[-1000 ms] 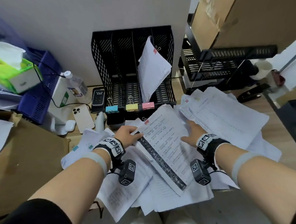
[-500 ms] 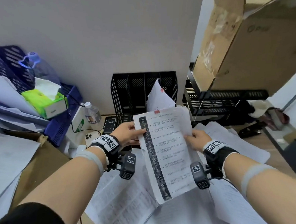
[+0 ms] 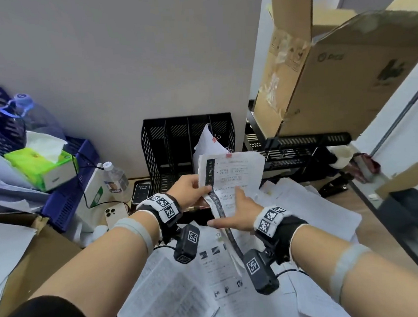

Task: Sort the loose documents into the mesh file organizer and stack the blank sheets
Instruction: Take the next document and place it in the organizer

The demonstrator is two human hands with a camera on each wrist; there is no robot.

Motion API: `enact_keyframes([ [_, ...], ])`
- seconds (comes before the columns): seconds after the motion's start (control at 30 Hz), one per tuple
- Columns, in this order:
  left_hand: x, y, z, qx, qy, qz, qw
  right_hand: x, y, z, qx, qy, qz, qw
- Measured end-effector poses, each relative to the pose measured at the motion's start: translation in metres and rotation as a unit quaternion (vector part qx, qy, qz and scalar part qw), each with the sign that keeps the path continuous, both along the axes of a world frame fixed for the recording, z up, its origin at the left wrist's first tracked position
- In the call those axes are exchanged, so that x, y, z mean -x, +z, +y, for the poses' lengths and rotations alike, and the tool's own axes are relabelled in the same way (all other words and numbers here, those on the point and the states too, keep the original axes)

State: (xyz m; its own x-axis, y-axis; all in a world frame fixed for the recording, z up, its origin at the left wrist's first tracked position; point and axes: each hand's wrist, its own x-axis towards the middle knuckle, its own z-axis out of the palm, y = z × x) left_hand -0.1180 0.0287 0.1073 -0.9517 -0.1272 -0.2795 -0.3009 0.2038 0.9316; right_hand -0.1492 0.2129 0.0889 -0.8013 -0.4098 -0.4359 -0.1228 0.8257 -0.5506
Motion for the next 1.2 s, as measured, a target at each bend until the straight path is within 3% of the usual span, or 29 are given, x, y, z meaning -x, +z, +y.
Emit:
enact_keyframes([
  [0.17,0.005,0.016,0.023,-0.038,-0.113,0.010,0.993,-0.010,0.006,-0.015,-0.016,-0.047,0.003,0.999],
  [0.37,0.010,0.012,0.030,-0.095,-0.138,-0.025,0.986,-0.007,0.022,-0.001,-0.117,-0.066,0.107,0.985],
  [0.6,0.034,-0.017,0.041,0.009,-0.128,-0.060,0.990,-0.002,0.020,0.038,-0.099,-0.084,0.151,0.980],
  [0.8,0.049,-0.022,0.043,-0.062,-0.049,-0.050,0.996,0.019,0.031,0.048,-0.023,-0.025,0.163,0.986],
  [1.03,0.038,-0.023,0.000,-0.044,0.064,-0.026,0.997,0.049,0.046,0.012,0.047,0.081,0.143,0.985],
  [1.2,0.029,-0.022,-0.018,-0.044,0.081,-0.049,0.995,0.066,0.052,-0.023,0.036,0.101,0.176,0.978],
])
